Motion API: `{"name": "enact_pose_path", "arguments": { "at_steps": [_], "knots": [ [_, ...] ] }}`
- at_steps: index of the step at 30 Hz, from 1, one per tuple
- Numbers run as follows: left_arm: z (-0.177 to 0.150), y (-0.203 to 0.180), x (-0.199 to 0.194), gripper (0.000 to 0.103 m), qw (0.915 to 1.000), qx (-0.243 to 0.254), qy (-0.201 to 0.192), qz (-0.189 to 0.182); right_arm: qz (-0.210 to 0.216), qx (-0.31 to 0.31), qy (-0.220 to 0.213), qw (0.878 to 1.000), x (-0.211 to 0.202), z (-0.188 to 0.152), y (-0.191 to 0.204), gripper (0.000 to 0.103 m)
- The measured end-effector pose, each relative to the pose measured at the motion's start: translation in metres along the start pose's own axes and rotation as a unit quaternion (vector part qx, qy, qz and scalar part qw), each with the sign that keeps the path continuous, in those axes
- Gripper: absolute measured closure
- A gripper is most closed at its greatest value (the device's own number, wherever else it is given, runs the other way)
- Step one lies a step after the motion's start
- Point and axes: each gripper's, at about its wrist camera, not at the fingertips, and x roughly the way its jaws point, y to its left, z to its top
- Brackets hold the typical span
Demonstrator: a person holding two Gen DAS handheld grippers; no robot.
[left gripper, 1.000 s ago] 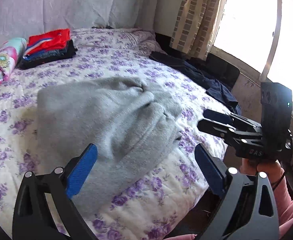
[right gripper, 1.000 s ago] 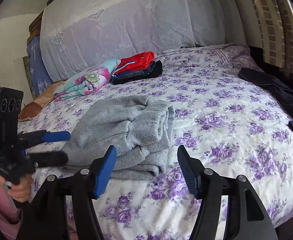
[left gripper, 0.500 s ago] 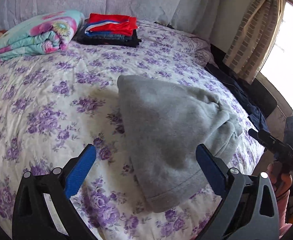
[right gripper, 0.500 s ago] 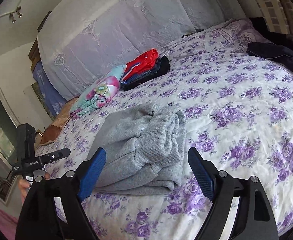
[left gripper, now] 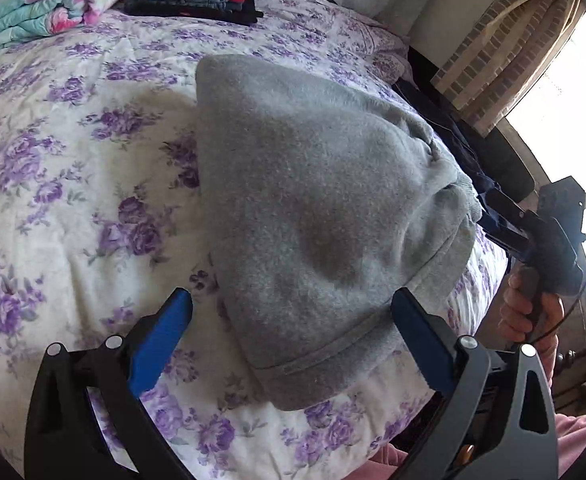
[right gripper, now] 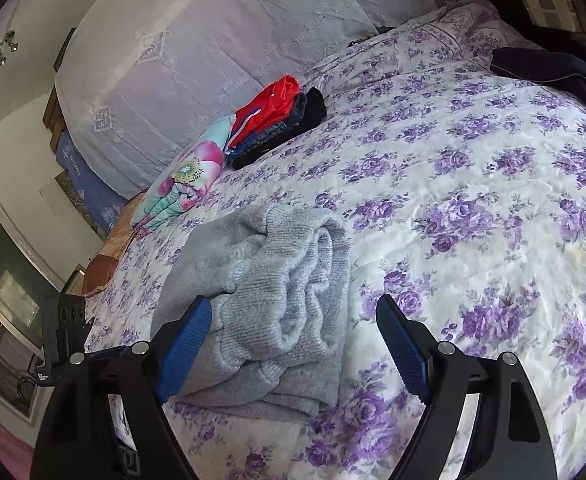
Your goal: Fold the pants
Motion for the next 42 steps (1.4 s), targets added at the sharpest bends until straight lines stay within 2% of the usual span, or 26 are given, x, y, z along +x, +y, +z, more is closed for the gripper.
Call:
{"name": "enact_pose_path", "arguments": {
  "at_steps": [6,7,10,13,18,21,28,37,38,42],
  "knots": [
    [0.003,0.000,0.012,0.005,0.9994,0.001,0.018,-0.031,0.030,0.025,0.061,0.997,0.032,0.020,-0.028,0.018],
    [0.004,0.001,0.014,0.005,0.9991,-0.003,0.020,-0.039,0.048,0.036,0.074,0.995,0.039,0.023,-0.034,0.018],
    [0.006,0.005,0.018,0.005,0.9983,-0.011,0.025,-0.051,0.120,0.079,0.113,0.983,0.060,0.028,-0.051,0.018],
    [0.008,0.005,0.021,0.005,0.9981,-0.012,0.024,-0.055,0.166,0.106,0.135,0.971,0.081,0.034,-0.061,0.018],
    [0.013,0.005,0.029,0.005,0.9978,-0.010,0.024,-0.060,0.226,0.093,0.175,0.954,0.113,0.046,-0.056,0.017],
    [0.017,0.005,0.034,0.004,0.9981,-0.007,0.021,-0.057,0.238,0.057,0.186,0.952,0.125,0.052,-0.044,0.011],
    [0.028,-0.003,0.043,0.004,0.9990,-0.001,0.020,-0.040,0.258,0.034,0.180,0.948,0.129,0.050,-0.035,0.011],
    [0.022,-0.005,0.037,0.004,0.9988,-0.004,0.038,-0.029,0.301,0.052,0.184,0.934,0.117,0.039,-0.039,0.013],
    [0.023,-0.006,0.038,0.004,0.9989,-0.006,0.039,-0.026,0.300,0.052,0.191,0.933,0.117,0.040,-0.040,0.015],
    [0.023,-0.011,0.040,0.004,0.9993,-0.010,0.030,-0.019,0.264,0.055,0.186,0.945,0.117,0.038,-0.040,0.026]
  ]
}}
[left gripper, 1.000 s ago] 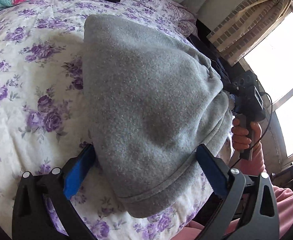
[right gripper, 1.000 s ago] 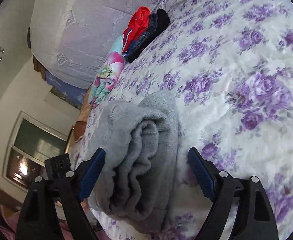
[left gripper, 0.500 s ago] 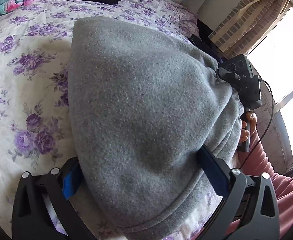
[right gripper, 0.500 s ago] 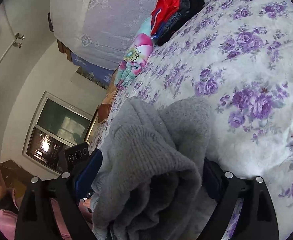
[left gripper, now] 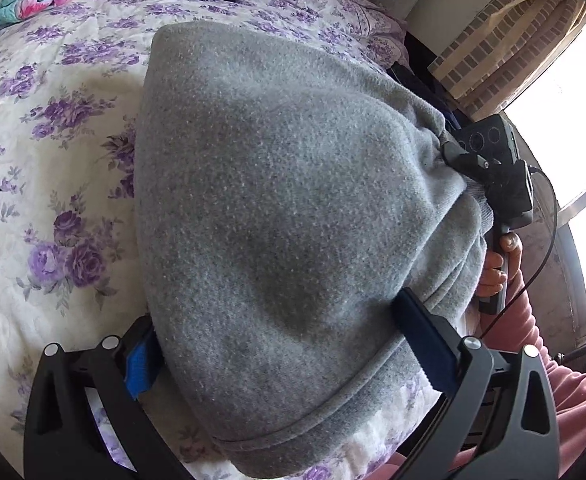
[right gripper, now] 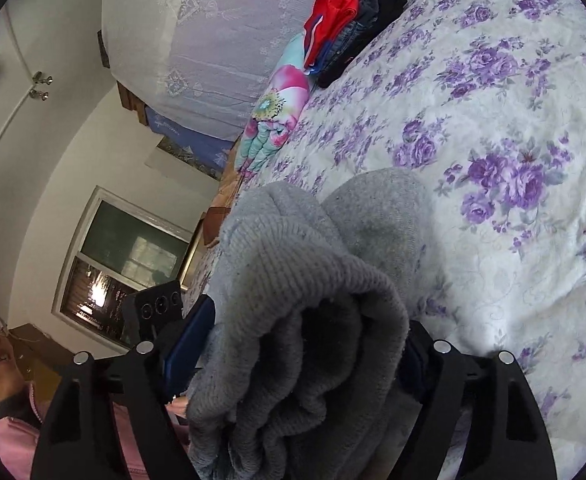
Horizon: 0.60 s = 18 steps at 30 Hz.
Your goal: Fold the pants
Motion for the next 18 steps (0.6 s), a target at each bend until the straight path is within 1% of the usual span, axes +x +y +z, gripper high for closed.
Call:
{"name": "enact_pose_path", "arguments": {
  "at_steps": [2,5,6,7,9,11,13,14,15,16,18],
  "knots": [
    [-0.001,-0.005,-0.001,0.005,0.9999,0.003,-0.012,0.008,-0.013,0.004,-0.009,1.000,-0.001,-0.003,0.000,0.034],
    [-0.007,-0.019,-0.009,0.018,0.9983,0.026,-0.042,0.029,-0.045,-0.006,-0.022,0.999,0.000,-0.008,0.009,0.040],
    [-0.009,-0.022,-0.013,0.025,0.9974,0.036,-0.051,0.035,-0.056,-0.013,-0.028,0.998,0.000,-0.010,0.015,0.041],
    [-0.011,-0.028,-0.017,0.027,0.9959,0.048,-0.063,0.043,-0.065,-0.022,-0.035,0.997,0.001,-0.012,0.022,0.042],
    [-0.012,-0.033,-0.026,0.037,0.9931,0.066,-0.083,0.051,-0.070,-0.042,-0.049,0.995,0.000,-0.013,0.038,0.044],
    [-0.008,-0.030,-0.040,0.042,0.9916,0.067,-0.104,0.038,-0.056,-0.058,-0.067,0.995,-0.004,-0.010,0.056,0.045],
    [0.003,-0.027,-0.059,0.043,0.9883,0.073,-0.130,0.031,-0.052,-0.080,-0.078,0.992,-0.004,0.003,0.077,0.046],
    [0.011,-0.026,-0.069,0.043,0.9853,0.084,-0.144,0.036,-0.048,-0.093,-0.082,0.991,-0.003,0.013,0.088,0.046],
    [0.021,-0.027,-0.079,0.043,0.9816,0.098,-0.157,0.046,-0.042,-0.104,-0.086,0.990,-0.001,0.025,0.097,0.046],
    [0.035,-0.026,-0.090,0.043,0.9768,0.115,-0.170,0.059,-0.035,-0.114,-0.090,0.989,0.004,0.042,0.108,0.046],
    [0.063,-0.019,-0.107,0.042,0.9688,0.135,-0.193,0.077,-0.019,-0.127,-0.095,0.987,0.016,0.079,0.123,0.046]
  ]
}}
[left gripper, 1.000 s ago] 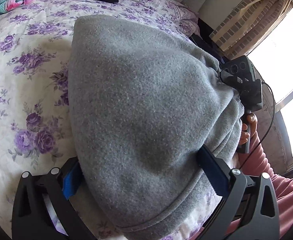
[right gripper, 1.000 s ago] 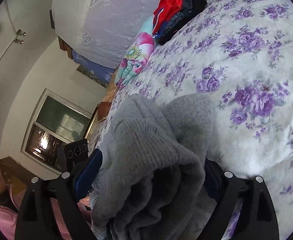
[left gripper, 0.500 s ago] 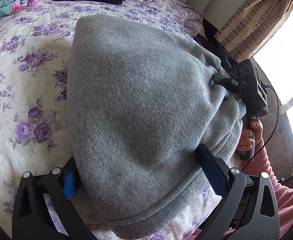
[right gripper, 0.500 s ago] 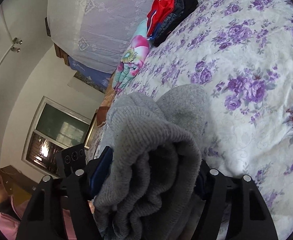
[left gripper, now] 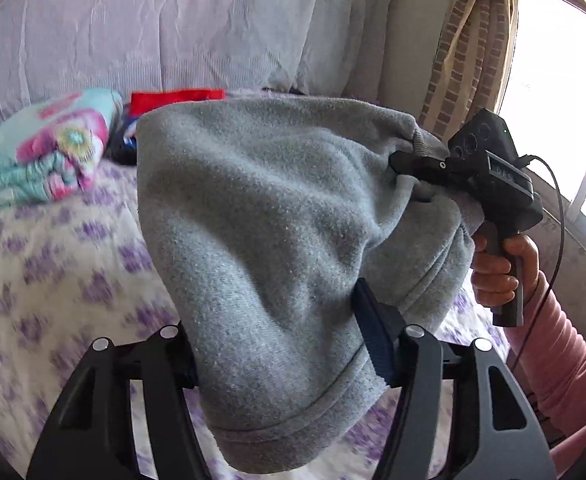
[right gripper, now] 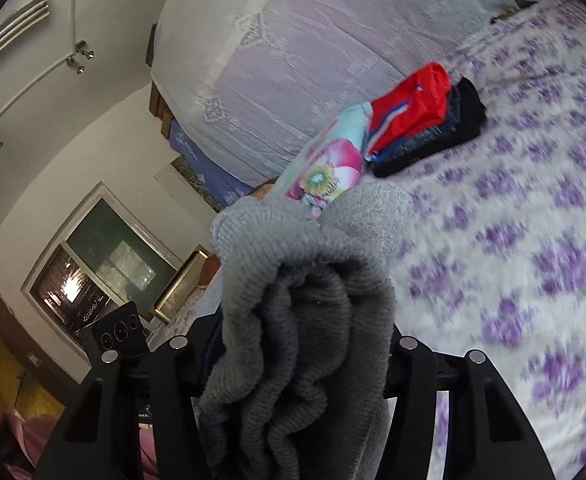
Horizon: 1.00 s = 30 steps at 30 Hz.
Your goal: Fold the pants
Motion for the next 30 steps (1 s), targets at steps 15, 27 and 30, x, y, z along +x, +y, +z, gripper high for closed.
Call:
{"name": "enact_pose_path", "arguments": {
  "at_steps": [15,27,30],
  "knots": [
    [0.023,0.183,0.141,0.027,0.9858,-0.116,0.121,-0.005,-0.042,0.087,0.065,0.993,0.169,0.062,-0.152,0.027],
    [0.050,0.133,0.119,0.021,0.9953,-0.022,0.040,0.085,-0.157,-0.120,-0.033,0.980,0.128,0.050,-0.021,0.032],
    [0.019,0.126,0.154,0.020,0.9890,0.004,0.083,0.123,-0.234,-0.130,0.021,0.963,0.163,0.026,-0.046,0.047]
  ]
}}
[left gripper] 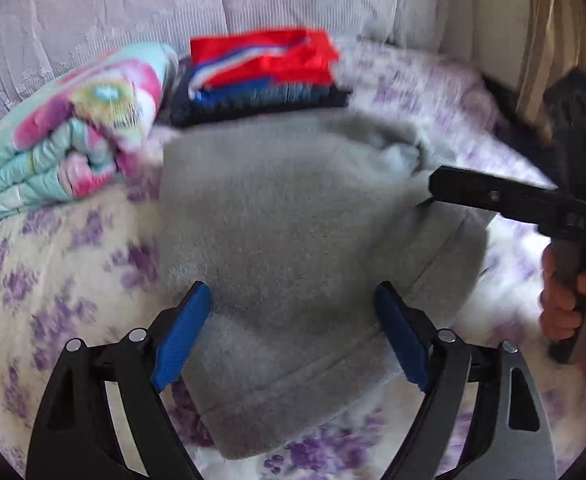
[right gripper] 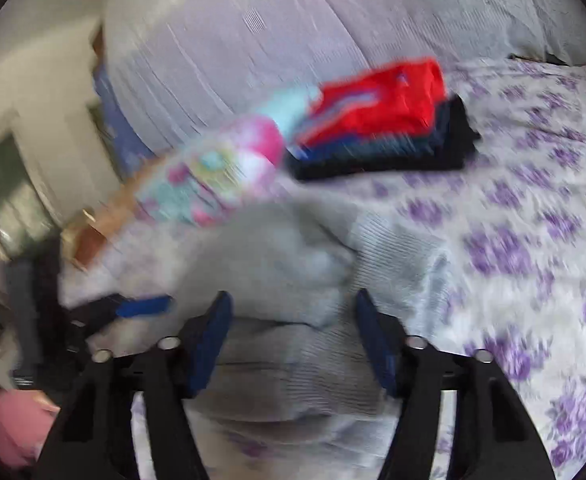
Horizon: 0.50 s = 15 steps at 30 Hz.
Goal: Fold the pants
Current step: 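Set the folded sweatpants down beside the clothes stack and release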
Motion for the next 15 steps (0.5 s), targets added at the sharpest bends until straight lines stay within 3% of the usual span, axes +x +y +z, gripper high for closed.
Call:
{"name": "enact_pose_path", "arguments": {
  "at_steps": [3,5,7,9,10,12,13,15],
  "knots": [
    [0.005,0.002,-0.027,0.022,0.9996,-0.016,-0.020,0.014,-0.036,-0.026,-0.028,0.999,-0.021,-0.001,0.020,0.046],
    [0.003,0.003,-0.057,0.015,0.9977,-0.035,-0.055,0.016,-0.013,-0.028,-0.064,0.997,-0.047,-0.005,0.034,0.043],
    [-0.004,-0.002,-0.068,0.009,0.9968,-0.037,-0.061,0.034,-0.010,-0.027,-0.059,0.998,-0.056,-0.018,0.041,0.040],
    [-0.013,-0.007,-0.059,0.009,0.9978,-0.040,-0.029,0.044,-0.026,-0.014,0.001,1.000,-0.032,-0.032,0.036,0.040],
    [-0.020,-0.007,-0.043,0.009,0.9979,-0.046,0.011,0.046,-0.046,-0.013,0.019,0.999,-0.021,-0.039,0.032,0.040],
    [-0.034,-0.002,-0.014,0.013,0.9930,-0.065,0.083,0.055,-0.065,-0.024,0.010,0.998,-0.027,-0.038,0.042,0.040],
    [-0.038,-0.001,-0.012,0.016,0.9917,-0.067,0.090,0.063,-0.067,-0.019,0.008,0.998,-0.035,-0.037,0.047,0.039],
    [-0.032,-0.004,-0.039,0.015,0.9947,-0.070,0.045,0.061,-0.048,-0.003,-0.019,0.999,-0.059,-0.043,0.057,0.027]
  ]
}}
